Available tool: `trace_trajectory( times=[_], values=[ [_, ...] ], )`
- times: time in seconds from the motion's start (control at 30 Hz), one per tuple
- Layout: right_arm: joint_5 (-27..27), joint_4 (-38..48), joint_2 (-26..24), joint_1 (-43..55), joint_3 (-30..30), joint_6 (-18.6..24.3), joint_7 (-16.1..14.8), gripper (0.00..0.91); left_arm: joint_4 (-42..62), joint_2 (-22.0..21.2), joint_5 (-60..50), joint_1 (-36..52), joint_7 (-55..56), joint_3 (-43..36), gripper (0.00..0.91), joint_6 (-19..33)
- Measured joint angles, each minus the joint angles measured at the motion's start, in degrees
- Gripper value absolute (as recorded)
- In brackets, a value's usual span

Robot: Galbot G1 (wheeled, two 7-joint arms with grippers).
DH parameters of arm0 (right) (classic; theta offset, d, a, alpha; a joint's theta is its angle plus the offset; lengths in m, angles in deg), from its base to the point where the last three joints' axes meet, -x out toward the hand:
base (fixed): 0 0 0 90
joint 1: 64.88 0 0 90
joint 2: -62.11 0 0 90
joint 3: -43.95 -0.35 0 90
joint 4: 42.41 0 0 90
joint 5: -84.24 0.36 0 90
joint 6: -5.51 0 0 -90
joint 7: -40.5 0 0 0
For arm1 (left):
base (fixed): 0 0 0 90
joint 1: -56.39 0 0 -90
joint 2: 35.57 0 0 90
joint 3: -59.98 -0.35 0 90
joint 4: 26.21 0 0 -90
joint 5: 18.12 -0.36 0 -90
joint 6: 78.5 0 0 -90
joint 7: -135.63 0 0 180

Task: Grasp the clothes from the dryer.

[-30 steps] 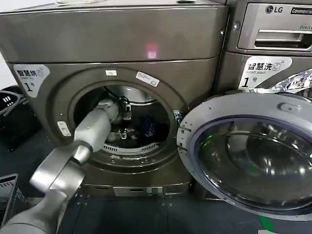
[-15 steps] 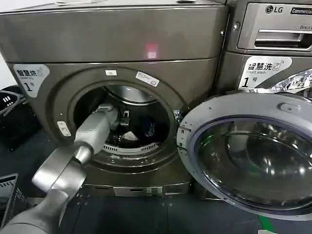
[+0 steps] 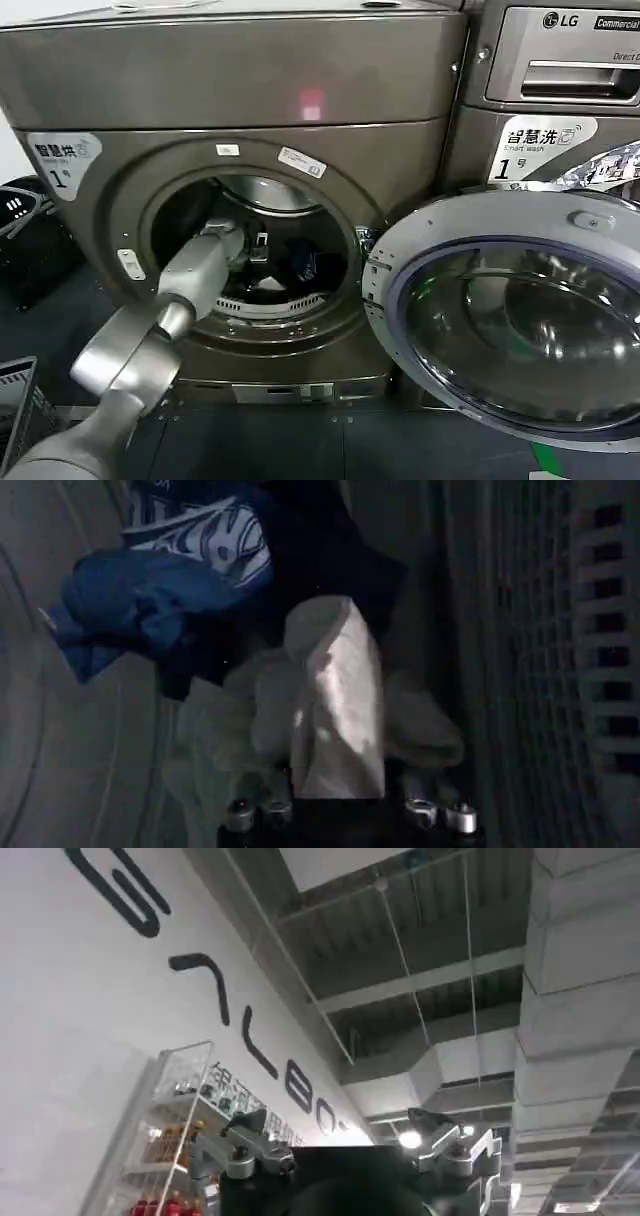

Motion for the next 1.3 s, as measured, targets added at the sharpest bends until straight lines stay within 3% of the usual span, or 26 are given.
trace_trajectory(
  times=[0.43, 0.7, 1.07, 1.3],
  values=[
    [-0.04, -0.18, 0.20, -0.01, 0.25, 0.05, -0.08, 0.907, -0.45, 0.48, 0.77, -0.03, 0.50, 0.42, 0.000, 0.47],
    [-0.64, -0.36, 0.41, 0.21, 0.86, 0.00, 0.30, 0.907, -5.22, 1.46, 3.11, -1.75, 5.12, 6.12, 0.000, -0.13],
    [-0.91, -0.89, 0.44, 0.48, 1.34, -1.23, 0.34, 0.907, -24.47, 5.48, 21.64, -12.16, 16.68, 17.06, 0.000, -4.36],
    [-0.94, -1.12, 0.63, 0.76, 1.47, -0.86, 1.04, 0.907, -37.31, 5.45, 34.08, -20.04, 26.70, 22.54, 0.000, -6.03]
  ],
)
